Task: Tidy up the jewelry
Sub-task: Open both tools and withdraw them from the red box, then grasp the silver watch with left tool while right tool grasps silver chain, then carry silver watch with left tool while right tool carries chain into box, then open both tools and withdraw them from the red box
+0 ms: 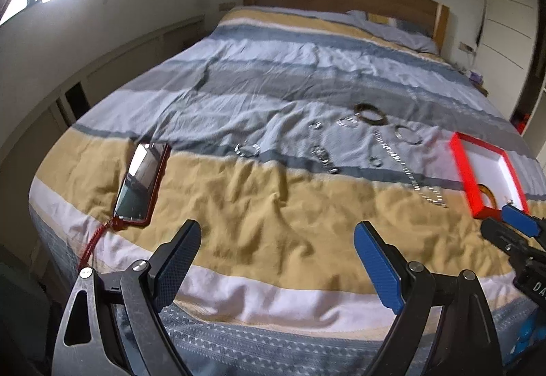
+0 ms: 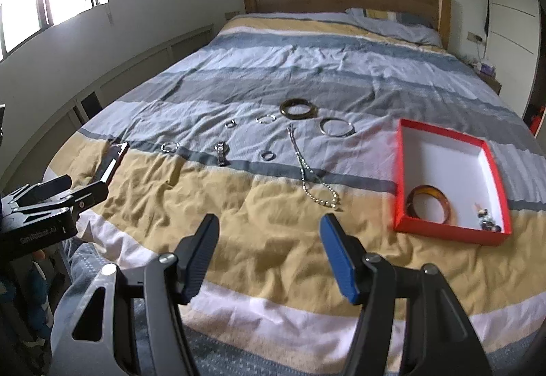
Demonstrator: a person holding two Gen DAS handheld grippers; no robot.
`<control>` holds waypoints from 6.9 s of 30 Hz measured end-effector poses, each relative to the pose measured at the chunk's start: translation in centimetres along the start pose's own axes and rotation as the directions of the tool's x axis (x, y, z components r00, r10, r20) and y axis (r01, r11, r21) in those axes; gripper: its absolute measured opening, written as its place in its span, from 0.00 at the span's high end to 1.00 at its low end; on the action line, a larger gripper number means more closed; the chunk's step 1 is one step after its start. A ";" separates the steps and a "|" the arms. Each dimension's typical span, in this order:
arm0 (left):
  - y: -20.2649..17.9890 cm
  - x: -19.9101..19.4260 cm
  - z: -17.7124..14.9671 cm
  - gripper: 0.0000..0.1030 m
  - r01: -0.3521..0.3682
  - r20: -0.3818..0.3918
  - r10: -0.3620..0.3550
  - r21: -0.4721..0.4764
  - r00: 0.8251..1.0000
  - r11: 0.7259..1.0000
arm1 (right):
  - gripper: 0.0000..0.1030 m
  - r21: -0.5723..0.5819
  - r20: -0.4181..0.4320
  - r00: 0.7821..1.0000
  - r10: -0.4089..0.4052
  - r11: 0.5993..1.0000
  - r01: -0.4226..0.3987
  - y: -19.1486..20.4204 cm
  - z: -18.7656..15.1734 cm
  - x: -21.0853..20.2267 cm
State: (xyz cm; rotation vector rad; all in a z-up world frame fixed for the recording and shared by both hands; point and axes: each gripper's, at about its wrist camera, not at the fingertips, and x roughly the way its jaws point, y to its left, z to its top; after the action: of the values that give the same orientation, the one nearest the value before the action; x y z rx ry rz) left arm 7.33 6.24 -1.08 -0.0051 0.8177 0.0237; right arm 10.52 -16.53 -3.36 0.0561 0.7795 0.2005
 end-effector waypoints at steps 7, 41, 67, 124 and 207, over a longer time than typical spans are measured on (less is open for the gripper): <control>3.9 5.0 -0.1 0.13 0.018 -0.072 -0.023 -0.072 0.997 0.997 | 0.42 0.011 -0.041 0.999 0.023 1.000 -0.023 -1.4 1.2 4.6; -5.3 24.0 7.8 0.65 0.248 -0.209 -0.244 -0.007 0.947 0.969 | 0.66 0.002 -0.173 0.981 0.085 0.996 -0.086 -5.8 5.0 21.0; -5.5 12.3 6.6 0.77 0.260 -0.089 -0.254 0.077 0.963 0.962 | 0.96 0.069 -0.018 0.975 0.221 0.973 -0.219 -4.2 4.4 7.4; -40.4 20.2 6.4 0.72 0.479 -0.278 -0.395 0.396 0.876 0.783 | 0.91 0.316 -0.115 0.985 -0.129 0.935 0.159 -34.3 1.5 8.8; 1.2 -2.0 3.0 0.25 0.082 0.146 -0.087 0.039 0.986 0.996 | 0.60 0.086 0.131 0.990 -0.050 0.996 0.039 -1.5 4.8 -6.7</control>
State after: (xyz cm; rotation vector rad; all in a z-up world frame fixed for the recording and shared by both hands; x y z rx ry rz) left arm 8.11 7.45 2.44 -0.0063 0.6695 -0.0687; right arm 9.46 -19.22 4.55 0.1290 0.6556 0.1203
